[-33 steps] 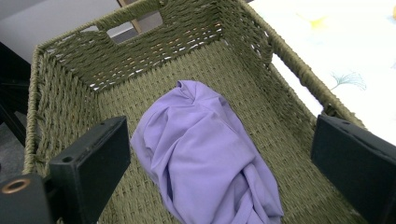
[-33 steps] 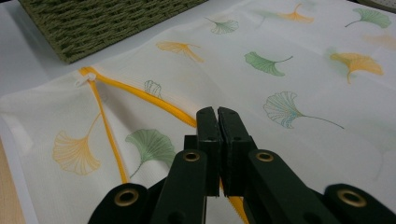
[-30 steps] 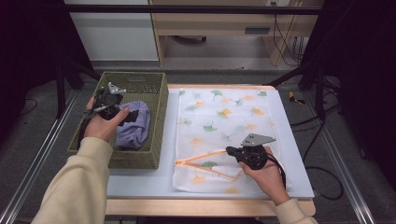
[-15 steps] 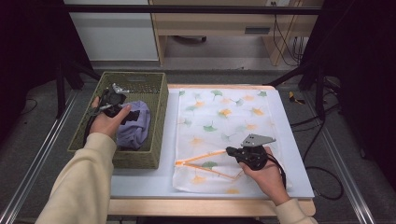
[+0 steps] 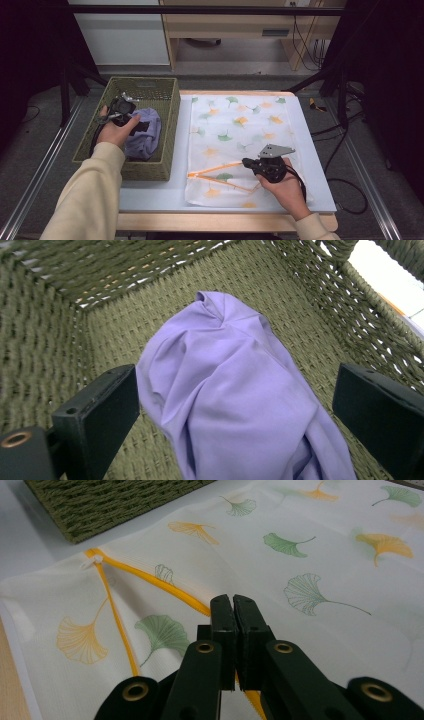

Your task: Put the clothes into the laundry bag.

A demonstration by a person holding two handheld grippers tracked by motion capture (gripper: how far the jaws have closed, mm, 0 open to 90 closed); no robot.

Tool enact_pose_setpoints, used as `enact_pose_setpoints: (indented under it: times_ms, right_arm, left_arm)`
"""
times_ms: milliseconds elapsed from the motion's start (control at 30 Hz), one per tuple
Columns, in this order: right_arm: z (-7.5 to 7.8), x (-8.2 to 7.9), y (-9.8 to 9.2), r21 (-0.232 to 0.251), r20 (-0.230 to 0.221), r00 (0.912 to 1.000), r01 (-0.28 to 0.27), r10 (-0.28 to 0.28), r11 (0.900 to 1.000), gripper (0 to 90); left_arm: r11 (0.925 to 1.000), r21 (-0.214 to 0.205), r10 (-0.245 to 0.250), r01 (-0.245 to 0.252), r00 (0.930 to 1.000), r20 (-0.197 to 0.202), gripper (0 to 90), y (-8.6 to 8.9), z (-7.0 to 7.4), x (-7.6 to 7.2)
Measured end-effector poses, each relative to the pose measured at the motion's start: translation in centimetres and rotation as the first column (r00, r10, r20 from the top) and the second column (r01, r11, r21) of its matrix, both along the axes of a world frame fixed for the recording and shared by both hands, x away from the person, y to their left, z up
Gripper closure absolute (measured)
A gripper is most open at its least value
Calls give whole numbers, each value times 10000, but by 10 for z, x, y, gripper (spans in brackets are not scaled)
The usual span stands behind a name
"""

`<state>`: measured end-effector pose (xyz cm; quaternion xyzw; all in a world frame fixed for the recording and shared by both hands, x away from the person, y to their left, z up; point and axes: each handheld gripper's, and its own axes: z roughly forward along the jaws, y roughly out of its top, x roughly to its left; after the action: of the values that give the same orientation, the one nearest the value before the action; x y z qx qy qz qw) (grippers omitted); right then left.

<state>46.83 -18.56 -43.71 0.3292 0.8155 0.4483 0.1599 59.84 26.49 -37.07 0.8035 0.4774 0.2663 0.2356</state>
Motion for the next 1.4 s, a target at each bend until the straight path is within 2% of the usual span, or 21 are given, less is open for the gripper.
enact_pose_setpoints:
  times_ms: [100, 233, 300, 500, 633, 700, 867, 967, 1067, 1400]
  right_arm:
    - [0, 0, -1, -5, -30, 10000, 17, -17, 10000, 885]
    - [0, 1, -1, -26, -33, 10000, -10, 10, 10000, 885]
    - [-1, 1, -1, -38, -40, 10000, -10, 10, 10000, 885]
    - [-2, 1, -1, -94, -65, 10000, -52, 51, 9999, 885]
    - [-3, 2, 0, -117, -132, 9999, -67, 66, 9999, 885]
    - [-3, 2, 0, -127, -178, 9998, -78, 75, 9999, 884]
    - [-4, 2, 0, -165, -184, 9998, -88, 85, 9998, 884]
    - [-6, 3, 1, -217, -205, 9997, -109, 104, 9997, 884]
    - [-6, 3, 2, -253, -228, 9997, -96, 90, 9996, 884]
    - [-5, 3, 0, -197, -210, 9997, -92, 88, 9998, 883]
  left_arm:
    - [9998, -176, -45, 46, 10000, 64, 47, 0, -4, 2]
    - [9996, -245, -118, 118, 9999, -20, 49, 0, -9, 5]
    - [9991, -411, -144, 141, 9999, -79, 48, 2, -13, 8]
    - [9979, -632, 106, -120, 9997, -225, 47, 10, -23, 14]
    - [9946, -980, 329, -353, 9991, -264, 45, 18, -28, 19]
    - [9891, -1414, 390, -422, 9989, -254, 45, 23, -31, 24]
    - [9884, -1433, 438, -502, 9979, -475, 44, 28, -36, 28]
    - [9878, -1475, 429, -494, 9980, -467, 43, 29, -37, 29]
    - [9848, -1676, 362, -446, 9979, -532, 42, 29, -38, 30]
    - [9880, -1507, 253, -348, 9976, -650, 43, 28, -43, 29]
